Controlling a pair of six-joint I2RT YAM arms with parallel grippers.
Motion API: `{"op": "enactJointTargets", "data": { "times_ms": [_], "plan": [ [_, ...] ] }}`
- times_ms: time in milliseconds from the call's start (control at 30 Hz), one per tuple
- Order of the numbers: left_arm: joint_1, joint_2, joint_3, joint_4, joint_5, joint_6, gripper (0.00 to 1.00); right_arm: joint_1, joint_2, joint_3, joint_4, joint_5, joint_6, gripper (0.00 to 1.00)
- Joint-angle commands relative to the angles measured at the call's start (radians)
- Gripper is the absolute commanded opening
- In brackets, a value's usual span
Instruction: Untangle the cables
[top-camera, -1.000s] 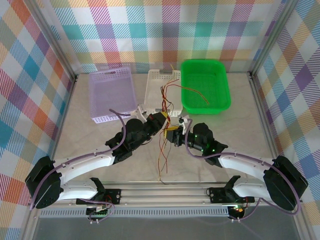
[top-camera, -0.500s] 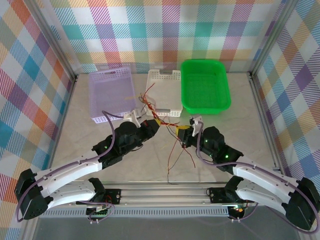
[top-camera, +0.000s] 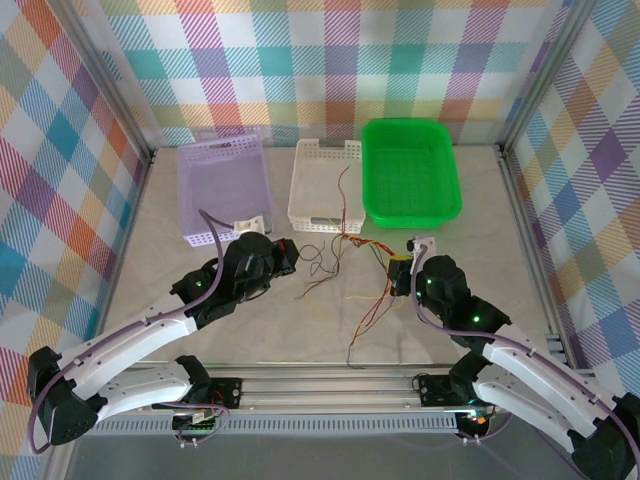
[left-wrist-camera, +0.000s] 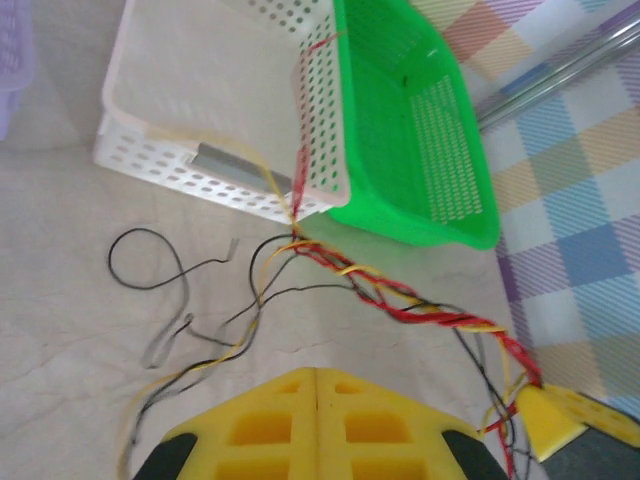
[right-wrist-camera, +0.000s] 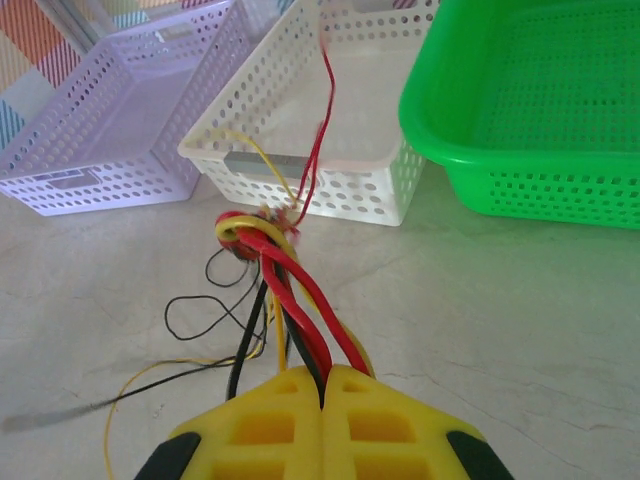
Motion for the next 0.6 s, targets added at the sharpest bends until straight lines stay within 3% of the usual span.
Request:
{"op": "enactJointTargets", "data": {
  "times_ms": [0, 200, 333, 433, 567],
  "plan": [
    [0.008, 0.02, 0.02, -0.013, 0.023, 0.048, 0.0, -0.005, -0.039, -0.002, 0.016, -0.097, -0.011, 0.0],
    [0.007, 0.079, -0.022, 0.168, 0.248, 0.062, 0.0, -0.005, -0.09, -0.022, 0.102, -0.333, -0.03, 0.0],
    [-0.014, 0.091, -0.074, 0.282, 0.326, 0.071, 0.35, -0.005, -0.047, 0.003, 0.102, -0.435, -0.026, 0.0],
    [-0.037, 0.088, -0.109, 0.352, 0.361, 0.074, 0.56, -0.007, -0.025, 0.013, 0.115, -0.483, -0.016, 0.0],
    [-0.079, 0.078, -0.134, 0.405, 0.359, 0.063, 0.67, -0.008, -0.015, 0.014, 0.157, -0.535, 0.01, 0.0]
  ]
}}
